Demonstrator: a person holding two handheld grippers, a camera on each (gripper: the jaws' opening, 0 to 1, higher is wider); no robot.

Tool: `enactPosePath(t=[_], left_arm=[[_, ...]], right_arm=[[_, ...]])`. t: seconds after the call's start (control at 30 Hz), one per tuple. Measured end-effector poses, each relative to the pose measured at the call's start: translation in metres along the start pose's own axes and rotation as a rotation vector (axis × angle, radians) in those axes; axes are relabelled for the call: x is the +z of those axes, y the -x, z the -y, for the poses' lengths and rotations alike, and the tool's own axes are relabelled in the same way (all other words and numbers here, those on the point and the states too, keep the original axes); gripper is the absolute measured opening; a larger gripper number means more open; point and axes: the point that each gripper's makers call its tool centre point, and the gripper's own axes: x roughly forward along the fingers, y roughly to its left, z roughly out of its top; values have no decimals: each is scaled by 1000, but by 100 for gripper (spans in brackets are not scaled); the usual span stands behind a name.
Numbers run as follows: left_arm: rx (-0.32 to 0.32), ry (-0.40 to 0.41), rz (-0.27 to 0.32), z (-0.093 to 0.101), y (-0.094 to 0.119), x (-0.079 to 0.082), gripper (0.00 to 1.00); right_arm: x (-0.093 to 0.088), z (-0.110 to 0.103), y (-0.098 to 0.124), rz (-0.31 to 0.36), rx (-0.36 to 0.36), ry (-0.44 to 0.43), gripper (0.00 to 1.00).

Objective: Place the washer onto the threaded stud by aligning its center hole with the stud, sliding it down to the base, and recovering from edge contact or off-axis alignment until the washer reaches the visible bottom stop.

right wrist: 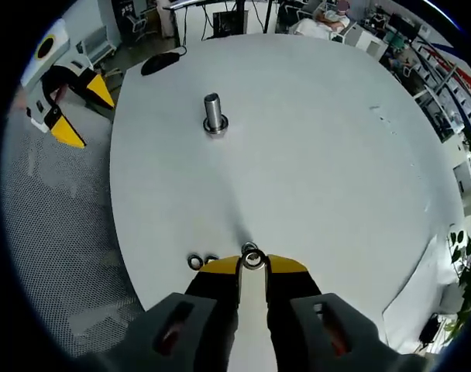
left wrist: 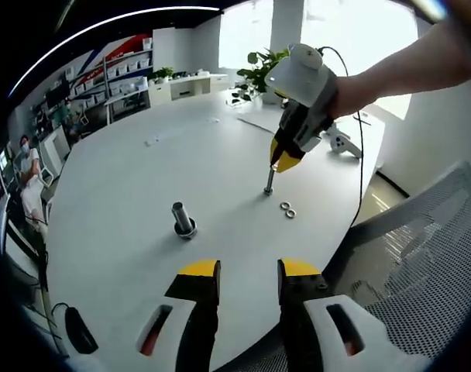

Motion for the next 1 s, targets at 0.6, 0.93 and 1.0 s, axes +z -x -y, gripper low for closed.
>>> enactPosePath(t=[0.6,0.93,1.0], left_arm=[[-11,0,-3,2,0,-1,28],[-15,8,-7,3,-1,-2,28],[-18,5,-8,4,-1,-2,28]], right_arm=[[-2,0,-19,-48,24,21,13],[-10,1,-38,-89,47,19,14],[-11,2,-42,-95,50,17,14]])
